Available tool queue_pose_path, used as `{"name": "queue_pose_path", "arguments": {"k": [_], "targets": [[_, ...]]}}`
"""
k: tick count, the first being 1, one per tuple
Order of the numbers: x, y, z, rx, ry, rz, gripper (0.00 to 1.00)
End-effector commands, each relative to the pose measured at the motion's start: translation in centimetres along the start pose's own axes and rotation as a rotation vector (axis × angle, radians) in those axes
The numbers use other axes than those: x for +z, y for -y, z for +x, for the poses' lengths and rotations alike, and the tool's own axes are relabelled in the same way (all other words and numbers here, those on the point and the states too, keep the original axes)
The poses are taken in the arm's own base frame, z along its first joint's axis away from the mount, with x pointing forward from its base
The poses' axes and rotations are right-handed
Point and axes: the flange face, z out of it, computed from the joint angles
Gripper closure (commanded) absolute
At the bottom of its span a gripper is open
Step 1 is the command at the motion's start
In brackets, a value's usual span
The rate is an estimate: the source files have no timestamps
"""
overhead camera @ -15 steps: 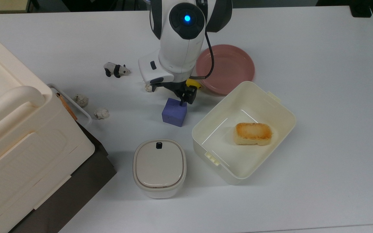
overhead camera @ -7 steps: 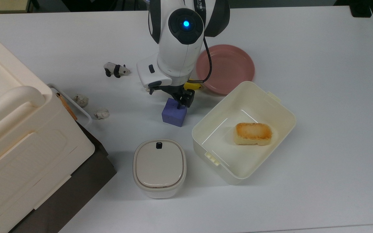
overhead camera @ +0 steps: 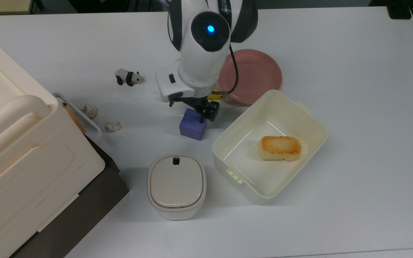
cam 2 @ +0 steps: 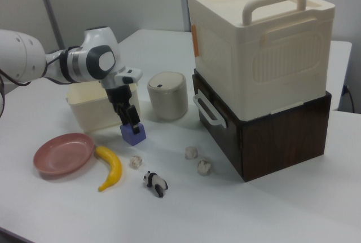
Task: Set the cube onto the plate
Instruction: 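Close the gripper on the purple cube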
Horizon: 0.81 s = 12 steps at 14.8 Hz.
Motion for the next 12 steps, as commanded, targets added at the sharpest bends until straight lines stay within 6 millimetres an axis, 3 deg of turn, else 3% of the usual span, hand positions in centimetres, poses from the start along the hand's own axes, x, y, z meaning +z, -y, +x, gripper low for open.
{"name": "queue_pose_path", "arguments": {"k": [1,6,8,9,10,12], "targets": [[1.7,3.1,-0.3,-0.002,-0.050,0.010,0.00],[2.7,3.2,0.0,0.013,-0.066,0.011,0.01],[3.2,3.2,0.1,0.013,-0.059,0.007,0.17],[3.1,3.1,0.2,0.013,-0.061,0.009,0.37],[3.1,3.0,0.2,0.015,-0.061,0.009,0.45],[1.7,2.8,0.3,-0.001,-0.076,0.019,0.48]]}}
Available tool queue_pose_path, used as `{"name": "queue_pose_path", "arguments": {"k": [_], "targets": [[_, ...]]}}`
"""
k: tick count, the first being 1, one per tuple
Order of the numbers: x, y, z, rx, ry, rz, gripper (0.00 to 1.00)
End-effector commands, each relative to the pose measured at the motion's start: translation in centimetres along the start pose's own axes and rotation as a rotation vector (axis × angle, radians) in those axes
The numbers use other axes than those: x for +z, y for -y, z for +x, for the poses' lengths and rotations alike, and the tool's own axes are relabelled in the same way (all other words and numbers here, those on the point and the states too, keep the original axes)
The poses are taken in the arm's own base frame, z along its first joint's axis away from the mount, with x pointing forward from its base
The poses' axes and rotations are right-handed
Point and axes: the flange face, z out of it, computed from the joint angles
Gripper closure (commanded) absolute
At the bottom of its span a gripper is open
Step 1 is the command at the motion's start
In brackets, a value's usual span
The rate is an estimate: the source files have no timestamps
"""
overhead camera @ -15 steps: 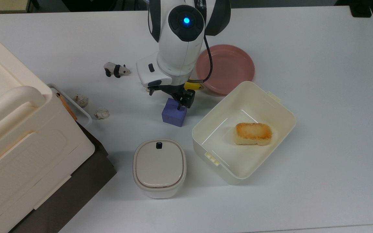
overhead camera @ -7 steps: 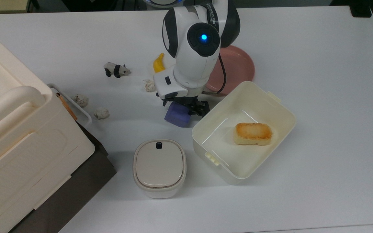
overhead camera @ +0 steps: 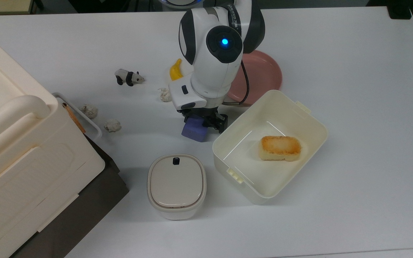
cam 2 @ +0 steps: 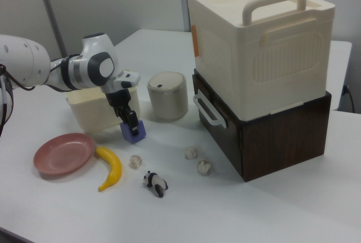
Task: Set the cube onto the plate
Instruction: 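Lift the purple cube off the table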
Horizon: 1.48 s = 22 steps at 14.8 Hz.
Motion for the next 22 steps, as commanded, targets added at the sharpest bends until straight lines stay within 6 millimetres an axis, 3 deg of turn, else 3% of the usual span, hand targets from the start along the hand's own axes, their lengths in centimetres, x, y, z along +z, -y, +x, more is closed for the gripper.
{"name": "queue_pose_path", "arguments": {"k": [1,4,6,10,12,14,16,19,22], "targets": [[-1.8,-0.1,0.0,-0.022,-0.037,0.003,0.48],[-5.3,-0.6,-1.2,-0.061,-0.019,-0.012,0.48],[-7.0,1.1,-3.9,-0.117,0.031,-0.030,0.48],[-7.7,2.7,-6.8,-0.169,0.092,-0.066,0.51],[-7.6,2.6,-6.6,-0.165,0.091,-0.066,0.47],[-7.7,2.5,-6.3,-0.151,0.086,-0.061,0.14],[-7.4,2.5,-6.1,-0.148,0.080,-0.061,0.01],[-4.2,1.6,-3.8,-0.150,0.032,-0.093,0.00],[-2.3,1.6,-1.7,-0.144,0.008,-0.098,0.00]]}}
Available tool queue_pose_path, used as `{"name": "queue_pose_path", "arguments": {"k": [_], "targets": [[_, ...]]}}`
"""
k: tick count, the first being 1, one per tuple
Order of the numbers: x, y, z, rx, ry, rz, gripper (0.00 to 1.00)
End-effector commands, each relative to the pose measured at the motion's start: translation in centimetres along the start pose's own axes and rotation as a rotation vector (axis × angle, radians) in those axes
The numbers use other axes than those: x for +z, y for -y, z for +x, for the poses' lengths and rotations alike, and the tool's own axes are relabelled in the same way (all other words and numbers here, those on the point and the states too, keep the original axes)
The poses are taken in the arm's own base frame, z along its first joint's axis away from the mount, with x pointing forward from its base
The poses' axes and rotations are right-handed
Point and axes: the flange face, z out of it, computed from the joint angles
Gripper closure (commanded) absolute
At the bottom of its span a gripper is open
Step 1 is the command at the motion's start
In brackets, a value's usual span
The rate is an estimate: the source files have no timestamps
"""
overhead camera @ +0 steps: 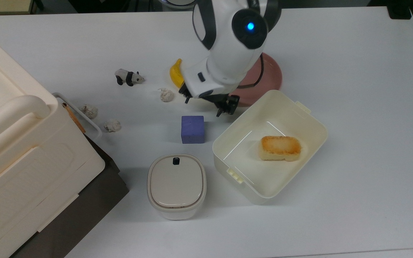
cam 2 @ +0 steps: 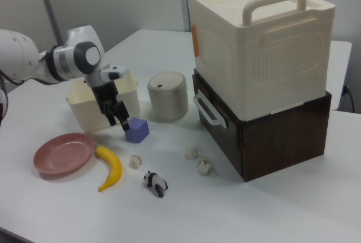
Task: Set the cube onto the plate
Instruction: 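Lift the purple cube off the table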
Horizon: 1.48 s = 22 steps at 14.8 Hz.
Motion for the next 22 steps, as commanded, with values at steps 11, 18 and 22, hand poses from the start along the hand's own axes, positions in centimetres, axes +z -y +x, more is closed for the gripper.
{"name": "queue_pose_path", "arguments": {"k": [11,18,22], "targets": [[3.6,-1.1,4.0,0.034,-0.094,0.014,0.00],[4.0,-1.3,4.2,0.046,-0.083,0.019,0.97],[1.9,-1.9,3.9,0.050,-0.098,0.026,1.00]]}}
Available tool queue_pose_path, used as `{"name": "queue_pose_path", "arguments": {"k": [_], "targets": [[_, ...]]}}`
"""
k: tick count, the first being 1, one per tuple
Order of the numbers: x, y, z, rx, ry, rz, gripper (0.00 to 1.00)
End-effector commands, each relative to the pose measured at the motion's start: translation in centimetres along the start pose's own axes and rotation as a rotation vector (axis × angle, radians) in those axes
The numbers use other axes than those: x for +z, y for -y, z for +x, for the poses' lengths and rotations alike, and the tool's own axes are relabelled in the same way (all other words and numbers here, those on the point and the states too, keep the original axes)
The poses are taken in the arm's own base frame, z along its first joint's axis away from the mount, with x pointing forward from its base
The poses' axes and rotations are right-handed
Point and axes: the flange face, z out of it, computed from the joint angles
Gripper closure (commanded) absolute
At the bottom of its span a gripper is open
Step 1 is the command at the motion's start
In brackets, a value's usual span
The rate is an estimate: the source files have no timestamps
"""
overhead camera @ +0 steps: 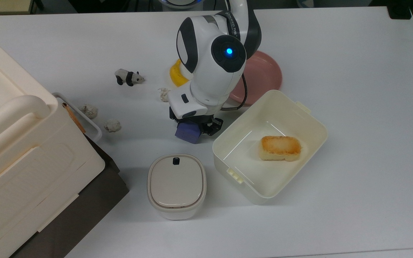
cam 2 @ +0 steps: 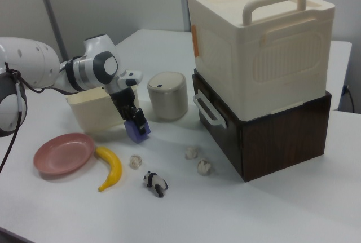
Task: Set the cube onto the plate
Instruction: 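Carry the cube over the pink plate and lower it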
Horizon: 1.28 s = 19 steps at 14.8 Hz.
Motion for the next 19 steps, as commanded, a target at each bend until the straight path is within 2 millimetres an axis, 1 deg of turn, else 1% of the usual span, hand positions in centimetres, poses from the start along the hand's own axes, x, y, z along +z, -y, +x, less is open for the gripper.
{"name": "queue_pose_path", "arguments": {"k": [1,2,3,5,7,9,11,13,16,17,19], "targets": [[-2.9,-0.8,-0.2,0.017,-0.033,0.012,1.00],[-3.5,-1.3,-0.6,0.018,-0.019,-0.001,1.00],[-4.4,-1.3,-0.9,0.015,-0.011,-0.008,1.00],[-6.4,-0.1,-2.8,-0.018,0.028,-0.022,1.00],[-7.9,1.1,-5.3,-0.060,0.091,-0.054,1.00],[-8.7,2.2,-7.7,-0.109,0.162,-0.101,1.00],[-9.6,4.2,-10.7,-0.197,0.225,-0.141,1.00],[-9.9,5.4,-13.0,-0.258,0.272,-0.176,1.00],[-10.2,8.0,-16.0,-0.317,0.278,-0.189,1.00],[-10.0,9.1,-17.4,-0.337,0.277,-0.196,1.00],[-9.4,10.3,-18.9,-0.338,0.273,-0.208,1.00]]}}
